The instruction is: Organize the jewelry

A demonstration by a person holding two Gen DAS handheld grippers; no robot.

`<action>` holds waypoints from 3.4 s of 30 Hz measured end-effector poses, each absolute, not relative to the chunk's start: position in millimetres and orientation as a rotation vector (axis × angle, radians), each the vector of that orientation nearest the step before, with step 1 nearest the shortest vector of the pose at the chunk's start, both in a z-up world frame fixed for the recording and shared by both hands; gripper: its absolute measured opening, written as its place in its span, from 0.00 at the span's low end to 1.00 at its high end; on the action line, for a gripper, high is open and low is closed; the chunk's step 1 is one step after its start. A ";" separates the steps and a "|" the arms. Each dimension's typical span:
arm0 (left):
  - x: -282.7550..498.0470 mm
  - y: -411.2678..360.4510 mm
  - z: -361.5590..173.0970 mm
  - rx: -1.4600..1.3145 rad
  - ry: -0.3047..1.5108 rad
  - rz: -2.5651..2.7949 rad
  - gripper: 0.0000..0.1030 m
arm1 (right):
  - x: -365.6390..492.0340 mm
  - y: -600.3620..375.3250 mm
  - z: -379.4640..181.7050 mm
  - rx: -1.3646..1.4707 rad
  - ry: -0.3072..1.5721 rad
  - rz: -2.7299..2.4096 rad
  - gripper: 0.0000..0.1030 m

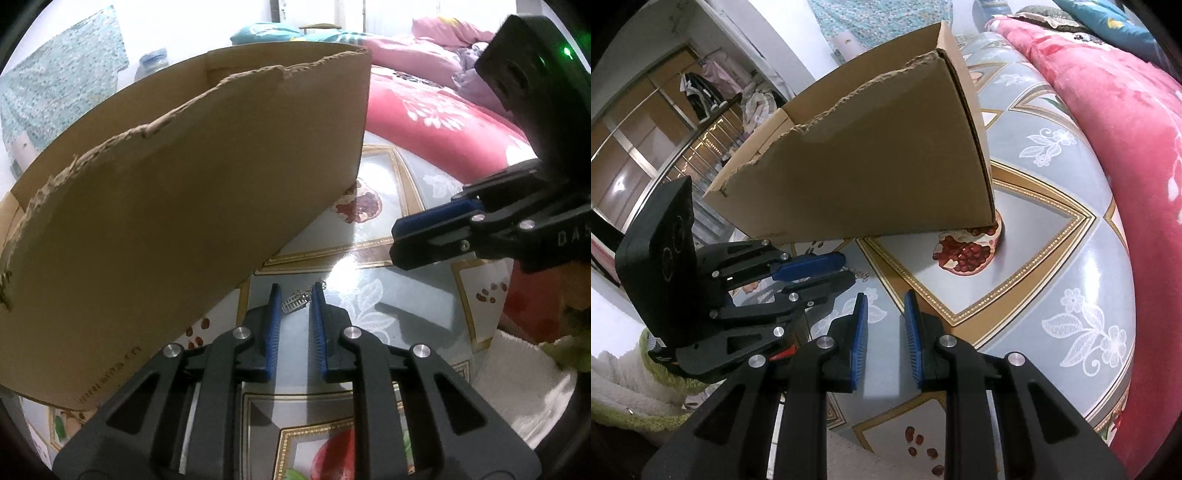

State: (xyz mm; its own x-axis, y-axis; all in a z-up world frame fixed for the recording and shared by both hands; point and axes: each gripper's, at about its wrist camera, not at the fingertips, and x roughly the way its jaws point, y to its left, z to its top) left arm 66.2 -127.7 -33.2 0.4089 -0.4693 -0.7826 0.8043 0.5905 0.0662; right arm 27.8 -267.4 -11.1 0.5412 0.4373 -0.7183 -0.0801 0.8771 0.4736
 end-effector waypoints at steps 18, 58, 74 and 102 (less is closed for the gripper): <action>55.0 -114.5 -31.5 0.451 0.825 -0.810 0.00 | 24.0 -267.6 -10.2 0.413 0.945 0.322 0.20; 51.9 -62.3 -26.2 0.291 0.860 -0.775 0.00 | 41.9 -214.1 -19.0 0.024 0.962 0.473 0.04; 46.0 -73.1 -26.7 0.315 0.857 -0.768 0.00 | 36.5 -252.6 -8.3 0.390 0.913 0.494 0.04; 44.3 -78.8 -27.5 0.320 0.857 -0.767 0.01 | 25.5 -270.5 -3.6 0.440 0.898 0.459 0.06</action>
